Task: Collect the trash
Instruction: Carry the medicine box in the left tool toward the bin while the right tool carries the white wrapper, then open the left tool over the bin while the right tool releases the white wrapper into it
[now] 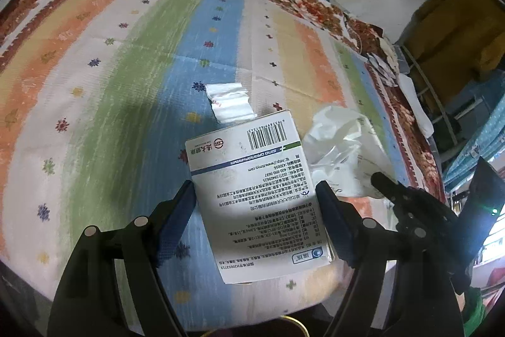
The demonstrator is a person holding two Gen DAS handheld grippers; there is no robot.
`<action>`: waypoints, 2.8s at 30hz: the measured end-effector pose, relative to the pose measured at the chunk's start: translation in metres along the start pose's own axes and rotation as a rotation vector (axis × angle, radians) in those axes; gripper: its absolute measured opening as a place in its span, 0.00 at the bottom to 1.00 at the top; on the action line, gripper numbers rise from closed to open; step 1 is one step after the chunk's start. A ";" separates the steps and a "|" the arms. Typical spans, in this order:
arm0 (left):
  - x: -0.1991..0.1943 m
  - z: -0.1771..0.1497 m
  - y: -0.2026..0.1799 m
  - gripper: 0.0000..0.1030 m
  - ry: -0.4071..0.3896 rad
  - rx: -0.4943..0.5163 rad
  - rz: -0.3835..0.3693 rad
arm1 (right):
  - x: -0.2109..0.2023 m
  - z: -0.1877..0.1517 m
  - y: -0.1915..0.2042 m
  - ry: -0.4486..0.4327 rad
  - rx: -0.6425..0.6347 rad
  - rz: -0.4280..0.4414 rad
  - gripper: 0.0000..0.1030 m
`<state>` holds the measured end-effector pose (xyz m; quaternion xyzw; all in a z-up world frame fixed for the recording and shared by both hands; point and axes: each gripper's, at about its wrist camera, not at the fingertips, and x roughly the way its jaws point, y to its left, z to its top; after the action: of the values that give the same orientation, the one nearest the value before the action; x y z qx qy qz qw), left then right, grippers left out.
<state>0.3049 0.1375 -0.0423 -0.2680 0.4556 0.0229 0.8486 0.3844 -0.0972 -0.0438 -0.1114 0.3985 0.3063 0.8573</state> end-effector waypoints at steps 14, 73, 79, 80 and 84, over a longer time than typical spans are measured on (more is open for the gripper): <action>-0.060 -0.030 -0.023 0.74 -0.047 0.035 -0.048 | -0.064 -0.020 0.017 -0.030 0.007 0.027 0.05; -0.134 -0.242 -0.046 0.74 0.035 0.160 -0.030 | -0.170 -0.218 0.092 0.107 0.066 0.046 0.05; -0.114 -0.254 -0.039 0.74 0.103 0.126 0.040 | -0.158 -0.231 0.100 0.163 0.041 0.018 0.05; -0.111 -0.254 -0.038 0.74 0.114 0.119 0.047 | -0.155 -0.232 0.099 0.179 0.046 0.016 0.05; -0.097 -0.256 -0.028 0.74 0.159 0.060 0.072 | -0.143 -0.237 0.095 0.231 0.075 0.010 0.05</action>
<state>0.0616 0.0121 -0.0668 -0.2272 0.5311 0.0184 0.8161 0.1098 -0.1877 -0.0870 -0.1118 0.5065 0.2806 0.8076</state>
